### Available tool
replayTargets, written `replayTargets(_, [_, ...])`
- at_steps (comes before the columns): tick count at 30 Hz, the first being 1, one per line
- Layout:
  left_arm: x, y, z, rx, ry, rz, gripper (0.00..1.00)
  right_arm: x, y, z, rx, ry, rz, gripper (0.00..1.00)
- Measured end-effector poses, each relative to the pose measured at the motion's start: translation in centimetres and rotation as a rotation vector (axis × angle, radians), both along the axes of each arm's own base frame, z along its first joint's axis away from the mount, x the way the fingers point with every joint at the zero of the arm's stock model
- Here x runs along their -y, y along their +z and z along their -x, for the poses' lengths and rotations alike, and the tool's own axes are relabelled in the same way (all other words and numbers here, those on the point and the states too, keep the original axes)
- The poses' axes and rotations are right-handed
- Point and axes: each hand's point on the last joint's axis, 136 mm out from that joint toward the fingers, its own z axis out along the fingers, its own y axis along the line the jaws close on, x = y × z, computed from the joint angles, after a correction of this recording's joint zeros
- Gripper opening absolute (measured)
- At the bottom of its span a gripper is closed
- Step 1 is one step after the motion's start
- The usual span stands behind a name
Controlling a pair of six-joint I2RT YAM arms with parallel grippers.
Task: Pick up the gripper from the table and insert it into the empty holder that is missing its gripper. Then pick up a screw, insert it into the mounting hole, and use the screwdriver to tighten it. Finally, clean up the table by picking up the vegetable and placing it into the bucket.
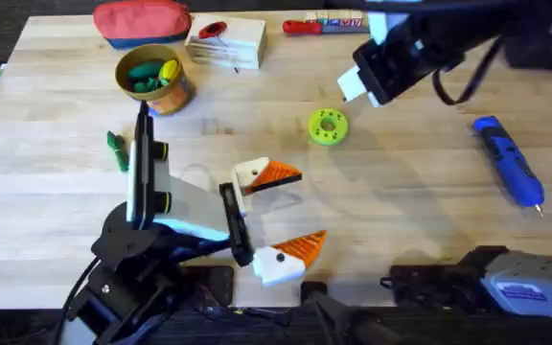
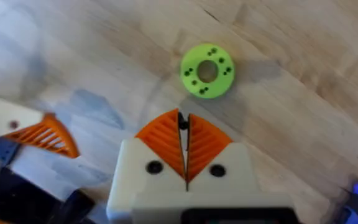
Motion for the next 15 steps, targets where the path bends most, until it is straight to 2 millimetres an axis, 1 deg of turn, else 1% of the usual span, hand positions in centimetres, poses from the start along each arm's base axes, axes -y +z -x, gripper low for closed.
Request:
replayTargets(3, [0.0,0.0,0.0,0.000,0.000,0.000,0.986,-2.2,2.9,2.0,0.012,0.082,-0.077,0.004])
replayTargets(4, [0.0,0.0,0.0,0.000,0.000,0.000,0.986,-3.2,3.8,2.7,0.014,0.115,-0.109,0.004])
replayTargets(6, [0.0,0.0,0.0,0.000,0.000,0.000,0.986,-5.0,5.0,4.2,0.013,0.170,-0.158,0.004])
replayTargets(8, [0.0,0.0,0.0,0.000,0.000,0.000,0.986,-6.6,5.3,5.7,-0.003,0.226,-0.183,0.004])
replayTargets(11, [0.0,0.0,0.0,0.000,0.000,0.000,0.986,-8.6,5.1,7.9,-0.033,0.298,-0.200,0.004])
replayTargets(15, [0.0,0.0,0.0,0.000,0.000,0.000,0.986,-10.5,5.0,9.2,-0.050,0.336,-0.221,0.004])
